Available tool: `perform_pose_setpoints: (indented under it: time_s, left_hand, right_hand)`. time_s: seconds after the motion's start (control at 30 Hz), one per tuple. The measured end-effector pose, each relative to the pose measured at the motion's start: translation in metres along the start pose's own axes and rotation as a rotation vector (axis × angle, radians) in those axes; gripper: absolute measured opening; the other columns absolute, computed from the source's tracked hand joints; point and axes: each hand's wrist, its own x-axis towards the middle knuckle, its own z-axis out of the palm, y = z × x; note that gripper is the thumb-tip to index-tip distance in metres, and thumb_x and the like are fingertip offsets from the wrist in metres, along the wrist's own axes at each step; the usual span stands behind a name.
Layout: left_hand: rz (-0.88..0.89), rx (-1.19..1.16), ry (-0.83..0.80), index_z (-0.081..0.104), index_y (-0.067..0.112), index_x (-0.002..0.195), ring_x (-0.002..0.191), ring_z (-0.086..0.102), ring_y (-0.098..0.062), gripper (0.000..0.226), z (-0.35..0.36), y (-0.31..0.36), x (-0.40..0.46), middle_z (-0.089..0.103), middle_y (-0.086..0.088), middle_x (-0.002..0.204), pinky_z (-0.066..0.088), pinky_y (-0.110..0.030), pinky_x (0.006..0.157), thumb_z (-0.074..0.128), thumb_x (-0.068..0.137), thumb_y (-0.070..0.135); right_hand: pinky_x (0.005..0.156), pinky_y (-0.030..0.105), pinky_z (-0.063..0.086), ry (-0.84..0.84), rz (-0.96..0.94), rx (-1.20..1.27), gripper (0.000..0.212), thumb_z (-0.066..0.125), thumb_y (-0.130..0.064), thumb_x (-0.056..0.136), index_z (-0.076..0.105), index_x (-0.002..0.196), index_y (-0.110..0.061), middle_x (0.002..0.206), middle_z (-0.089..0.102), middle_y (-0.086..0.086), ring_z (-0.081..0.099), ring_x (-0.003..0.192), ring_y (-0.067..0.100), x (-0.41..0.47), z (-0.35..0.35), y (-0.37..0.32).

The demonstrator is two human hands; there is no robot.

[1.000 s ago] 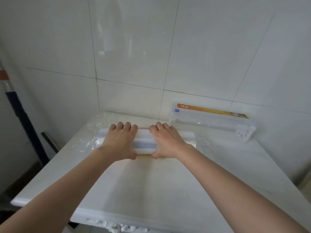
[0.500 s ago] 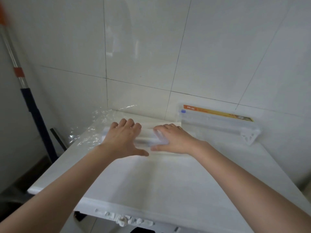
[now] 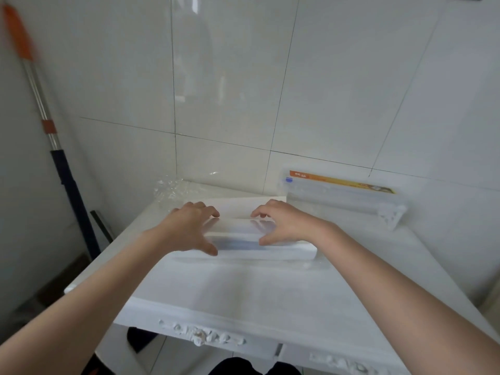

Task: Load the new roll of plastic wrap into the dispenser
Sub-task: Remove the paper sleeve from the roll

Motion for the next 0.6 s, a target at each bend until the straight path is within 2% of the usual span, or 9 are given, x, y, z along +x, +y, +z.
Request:
perform_pose_setpoints:
  time_s: [0.1, 0.23, 0.33, 0.43, 0.5, 0.6]
  left_hand:
    - [0.000, 0.042, -0.047, 0.037, 0.027, 0.138, 0.121, 0.043, -0.018, 0.089, 0.004, 0.002, -0.005, 0.050, 0.004, 0.128, 0.034, -0.032, 0.097, 0.077, 0.062, 0.053]
    - [0.014, 0.041, -0.061, 0.037, 0.028, 0.137, 0.120, 0.045, -0.017, 0.091, 0.007, 0.004, -0.007, 0.049, 0.005, 0.126, 0.036, -0.032, 0.096, 0.077, 0.060, 0.055]
    - [0.028, -0.038, -0.073, 0.043, 0.030, 0.133, 0.116, 0.049, -0.016, 0.097, 0.003, 0.000, -0.009, 0.051, 0.007, 0.120, 0.041, -0.033, 0.097, 0.072, 0.049, 0.069]
    - [0.026, -0.139, -0.067, 0.053, 0.031, 0.123, 0.102, 0.052, -0.013, 0.118, -0.002, -0.003, -0.013, 0.053, 0.011, 0.106, 0.045, -0.031, 0.093, 0.053, 0.023, 0.094]
    - [0.012, -0.142, -0.063, 0.055, 0.031, 0.119, 0.100, 0.052, -0.011, 0.122, -0.002, -0.006, -0.016, 0.054, 0.012, 0.106, 0.045, -0.029, 0.092, 0.039, 0.019, 0.099]
    - [0.002, -0.105, -0.059, 0.052, 0.034, 0.122, 0.107, 0.052, -0.011, 0.129, -0.003, -0.006, -0.020, 0.056, 0.012, 0.113, 0.043, -0.034, 0.097, 0.034, 0.013, 0.101]
  right_hand:
    - [0.099, 0.029, 0.039, -0.109, 0.024, 0.024, 0.081, 0.077, -0.032, 0.073, 0.033, 0.142, -0.030, 0.136, 0.044, -0.001, 0.043, 0.124, 0.017, 0.002, 0.000, -0.002]
    - [0.104, 0.032, 0.038, -0.218, 0.088, 0.045, 0.097, 0.082, -0.037, 0.065, 0.026, 0.144, -0.036, 0.145, 0.040, -0.004, 0.041, 0.131, 0.017, 0.005, -0.002, -0.005]
    - [0.108, 0.033, 0.036, -0.290, 0.109, 0.003, 0.105, 0.085, -0.044, 0.057, 0.026, 0.144, -0.036, 0.148, 0.038, -0.009, 0.040, 0.134, 0.016, 0.008, -0.001, -0.006]
    - [0.106, 0.035, 0.040, -0.322, 0.083, -0.064, 0.095, 0.085, -0.055, 0.044, 0.042, 0.128, -0.044, 0.130, 0.054, -0.019, 0.050, 0.121, 0.014, 0.008, 0.003, -0.009]
    - [0.103, 0.034, 0.041, -0.306, 0.068, -0.096, 0.086, 0.083, -0.057, 0.044, 0.046, 0.121, -0.043, 0.121, 0.058, -0.018, 0.052, 0.114, 0.016, 0.005, 0.006, -0.010]
    - [0.097, 0.036, 0.047, -0.214, 0.062, -0.036, 0.081, 0.083, -0.058, 0.042, 0.051, 0.115, -0.041, 0.114, 0.060, -0.015, 0.054, 0.108, 0.016, -0.003, 0.013, -0.007]
